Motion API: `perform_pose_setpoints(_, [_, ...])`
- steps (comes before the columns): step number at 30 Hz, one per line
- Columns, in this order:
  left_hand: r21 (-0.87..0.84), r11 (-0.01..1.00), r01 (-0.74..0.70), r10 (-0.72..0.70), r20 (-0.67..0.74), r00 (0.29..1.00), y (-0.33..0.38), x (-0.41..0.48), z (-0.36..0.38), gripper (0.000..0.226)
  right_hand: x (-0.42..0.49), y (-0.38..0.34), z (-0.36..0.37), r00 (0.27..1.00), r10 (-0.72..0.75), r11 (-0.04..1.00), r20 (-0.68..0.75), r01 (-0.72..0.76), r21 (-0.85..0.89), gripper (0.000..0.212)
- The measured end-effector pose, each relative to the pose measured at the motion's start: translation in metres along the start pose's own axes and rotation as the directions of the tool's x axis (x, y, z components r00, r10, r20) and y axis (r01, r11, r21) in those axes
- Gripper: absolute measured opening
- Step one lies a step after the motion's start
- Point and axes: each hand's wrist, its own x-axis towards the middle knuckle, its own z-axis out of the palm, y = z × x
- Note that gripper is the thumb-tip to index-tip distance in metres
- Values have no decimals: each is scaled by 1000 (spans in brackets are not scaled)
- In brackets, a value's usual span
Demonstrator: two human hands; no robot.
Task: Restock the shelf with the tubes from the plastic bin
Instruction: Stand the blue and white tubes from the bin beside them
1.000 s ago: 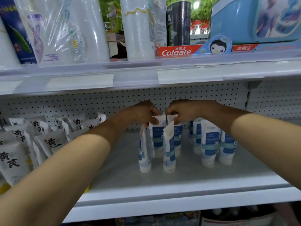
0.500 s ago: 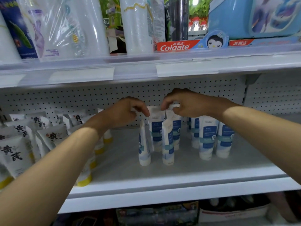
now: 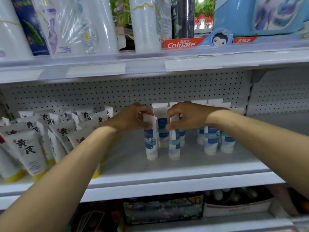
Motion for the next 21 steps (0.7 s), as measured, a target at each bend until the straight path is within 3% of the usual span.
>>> perform_pose_setpoints(3, [-27, 999, 19, -20, -51, 998, 0, -3, 6, 38, -2, 3, 10, 998, -33, 998, -56, 36, 50, 12])
perform_pose_setpoints(5, [-109, 992, 67, -76, -76, 994, 0, -6, 11, 56, -3, 7, 14, 996, -44, 996, -74, 49, 74, 10])
perform_pose_setpoints(8, [-334, 933, 133, -169, -82, 982, 1, -13, 22, 81, -7, 5, 18, 993, -7, 986, -115, 26, 163, 23])
perform_pose_setpoints(12, [-391, 898, 200, -243, -63, 968, -8, -24, 41, 85, -16, 1, 33, 971, 106, 953, -213, -39, 301, 51])
perform_pose_setpoints(16, [-393, 876, 278, -306, -9, 952, -25, -39, 68, 78, -23, 3, 59, 841, 372, 758, -393, -31, 651, 57])
perform_pose_setpoints(18, [-381, 873, 306, -327, 10, 945, -29, -42, 79, 68, -27, 4, 71, 827, 443, 657, -345, -38, 753, 49])
perform_pose_setpoints(21, [-378, 864, 332, -354, 11, 935, -27, -44, 89, 58, -34, 2, 95, 890, 421, 636, -177, -150, 757, 37])
